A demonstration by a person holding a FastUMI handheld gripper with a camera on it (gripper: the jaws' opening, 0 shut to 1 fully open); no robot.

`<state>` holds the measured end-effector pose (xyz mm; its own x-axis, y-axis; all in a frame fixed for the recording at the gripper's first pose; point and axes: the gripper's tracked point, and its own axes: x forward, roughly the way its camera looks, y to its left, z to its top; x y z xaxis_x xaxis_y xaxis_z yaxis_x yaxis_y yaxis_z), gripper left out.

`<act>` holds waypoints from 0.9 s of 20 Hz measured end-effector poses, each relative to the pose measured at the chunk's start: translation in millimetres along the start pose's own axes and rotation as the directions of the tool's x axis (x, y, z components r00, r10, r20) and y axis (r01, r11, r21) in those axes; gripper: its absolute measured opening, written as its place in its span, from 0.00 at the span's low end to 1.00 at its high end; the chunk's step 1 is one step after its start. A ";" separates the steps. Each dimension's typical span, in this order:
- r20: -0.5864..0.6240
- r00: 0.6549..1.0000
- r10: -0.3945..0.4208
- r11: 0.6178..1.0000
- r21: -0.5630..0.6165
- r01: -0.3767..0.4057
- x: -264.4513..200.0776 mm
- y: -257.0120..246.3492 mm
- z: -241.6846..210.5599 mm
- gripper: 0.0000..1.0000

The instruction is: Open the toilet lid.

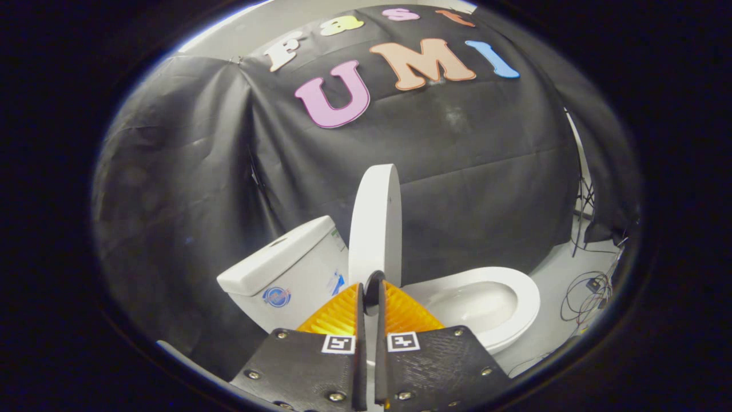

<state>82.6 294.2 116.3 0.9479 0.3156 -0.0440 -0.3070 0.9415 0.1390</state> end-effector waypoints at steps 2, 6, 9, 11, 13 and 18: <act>0.006 1.000 0.007 1.000 0.012 -0.007 1.8 5.4 -0.5 0.06; 0.015 1.000 0.021 1.000 0.001 -0.021 3.1 21.4 -0.7 0.06; 0.025 0.999 0.031 0.999 -0.012 -0.030 4.6 30.1 -1.0 0.06; 0.030 0.999 0.045 0.999 -0.008 -0.045 7.7 37.6 -2.0 0.06; 0.036 0.998 0.059 0.998 0.004 -0.059 9.0 43.3 -2.3 0.06; 0.054 0.995 0.086 0.996 0.026 -0.087 12.4 56.1 -4.4 0.06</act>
<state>76.9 351.4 119.2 0.9212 0.3885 0.0214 -0.3863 0.9069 0.1680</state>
